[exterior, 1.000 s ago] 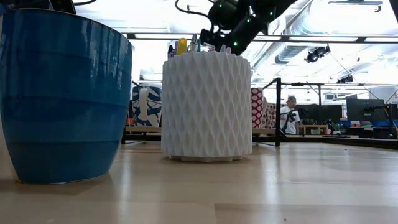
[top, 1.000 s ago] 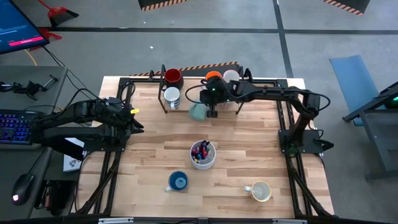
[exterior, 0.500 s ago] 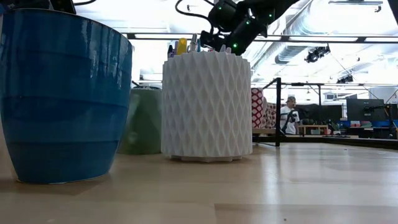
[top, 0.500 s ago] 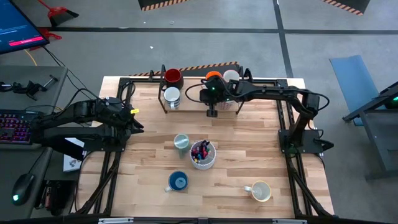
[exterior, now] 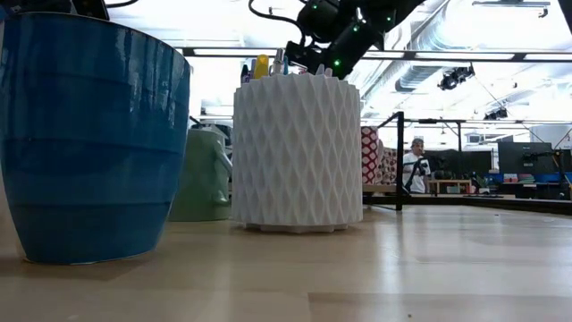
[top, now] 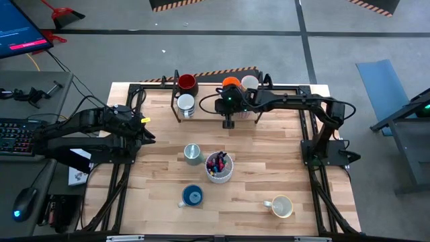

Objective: Place coffee mugs
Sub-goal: Put the orange pattern mug on the shelf

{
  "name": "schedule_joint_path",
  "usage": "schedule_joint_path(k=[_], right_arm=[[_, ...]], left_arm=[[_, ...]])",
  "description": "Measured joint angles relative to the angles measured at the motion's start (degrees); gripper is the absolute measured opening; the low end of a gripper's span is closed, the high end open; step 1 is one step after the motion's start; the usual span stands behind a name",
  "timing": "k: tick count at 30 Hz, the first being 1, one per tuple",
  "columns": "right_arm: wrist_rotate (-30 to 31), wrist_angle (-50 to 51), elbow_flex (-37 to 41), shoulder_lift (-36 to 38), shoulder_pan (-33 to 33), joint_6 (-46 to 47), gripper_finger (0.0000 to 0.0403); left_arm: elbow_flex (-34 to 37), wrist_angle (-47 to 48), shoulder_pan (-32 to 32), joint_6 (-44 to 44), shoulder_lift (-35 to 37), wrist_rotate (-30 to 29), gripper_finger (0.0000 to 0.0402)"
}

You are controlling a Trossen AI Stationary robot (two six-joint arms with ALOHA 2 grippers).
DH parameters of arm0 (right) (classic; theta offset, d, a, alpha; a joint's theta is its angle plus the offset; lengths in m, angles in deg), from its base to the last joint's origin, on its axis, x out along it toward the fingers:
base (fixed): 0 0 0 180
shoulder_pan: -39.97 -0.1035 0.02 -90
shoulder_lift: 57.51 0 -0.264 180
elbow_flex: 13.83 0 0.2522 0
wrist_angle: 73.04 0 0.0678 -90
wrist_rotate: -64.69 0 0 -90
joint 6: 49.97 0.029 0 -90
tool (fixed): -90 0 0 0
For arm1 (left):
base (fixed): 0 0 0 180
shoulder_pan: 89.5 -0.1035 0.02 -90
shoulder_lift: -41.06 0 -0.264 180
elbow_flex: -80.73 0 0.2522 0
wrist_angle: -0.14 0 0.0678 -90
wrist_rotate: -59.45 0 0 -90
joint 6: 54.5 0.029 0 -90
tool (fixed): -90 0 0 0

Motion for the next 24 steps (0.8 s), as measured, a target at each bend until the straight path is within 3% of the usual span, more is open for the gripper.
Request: schedule_joint_path(k=[19,24], right_arm=[[1.7,0.12,-0.01,0.01,-0.98,-0.31,0.0],[-1.25,5.39,0.04,3.62,-4.48,0.02,0.0]], left_arm=[[0.0,0.04,0.0,0.02,-0.02,0.0,0.0104],[0.0,0.41,0.01,0.02,-0.02,0.0,0.0104]])
